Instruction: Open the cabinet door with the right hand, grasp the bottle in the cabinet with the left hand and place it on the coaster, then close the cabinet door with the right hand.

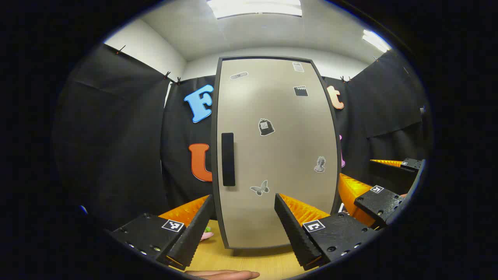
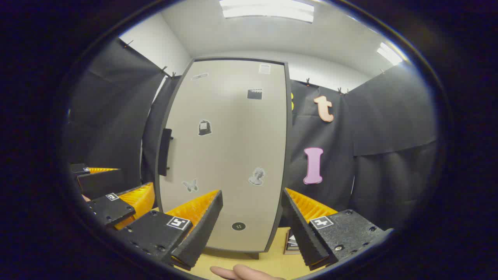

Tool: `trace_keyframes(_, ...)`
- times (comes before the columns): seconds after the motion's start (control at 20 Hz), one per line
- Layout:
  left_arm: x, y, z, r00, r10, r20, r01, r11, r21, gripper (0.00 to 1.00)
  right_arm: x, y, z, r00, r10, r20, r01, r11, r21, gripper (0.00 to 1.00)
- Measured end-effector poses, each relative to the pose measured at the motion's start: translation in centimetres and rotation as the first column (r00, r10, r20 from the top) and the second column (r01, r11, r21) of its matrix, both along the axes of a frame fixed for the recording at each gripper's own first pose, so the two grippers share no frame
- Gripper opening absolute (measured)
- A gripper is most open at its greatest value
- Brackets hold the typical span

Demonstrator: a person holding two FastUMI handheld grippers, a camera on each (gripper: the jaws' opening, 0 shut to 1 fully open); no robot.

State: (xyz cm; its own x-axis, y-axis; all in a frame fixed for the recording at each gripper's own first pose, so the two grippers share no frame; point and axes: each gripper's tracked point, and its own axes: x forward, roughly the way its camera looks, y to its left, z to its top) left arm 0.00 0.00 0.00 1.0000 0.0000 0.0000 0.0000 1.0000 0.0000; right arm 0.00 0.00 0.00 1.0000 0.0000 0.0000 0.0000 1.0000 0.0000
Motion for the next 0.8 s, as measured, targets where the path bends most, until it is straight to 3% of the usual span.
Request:
trace_keyframes(0.35, -1.0, 1.7, -0.9, 0.999, 0.028, -0.037, -0.029, 0.999, -0.014, 0.94, 0.2, 2.1, -1.4, 0.991, 0.100, -0.086, -0.099, 0.995, 0.010, 0.97)
trace_keyframes(0.8, -2.0, 4.4, -1.4, 0.995, 0.083, -0.050, -0.084, 0.997, 0.001, 0.94, 1.2, 6.7, -2.3, 0.954, 0.258, -0.151, -0.255, 0.966, 0.040, 0.97)
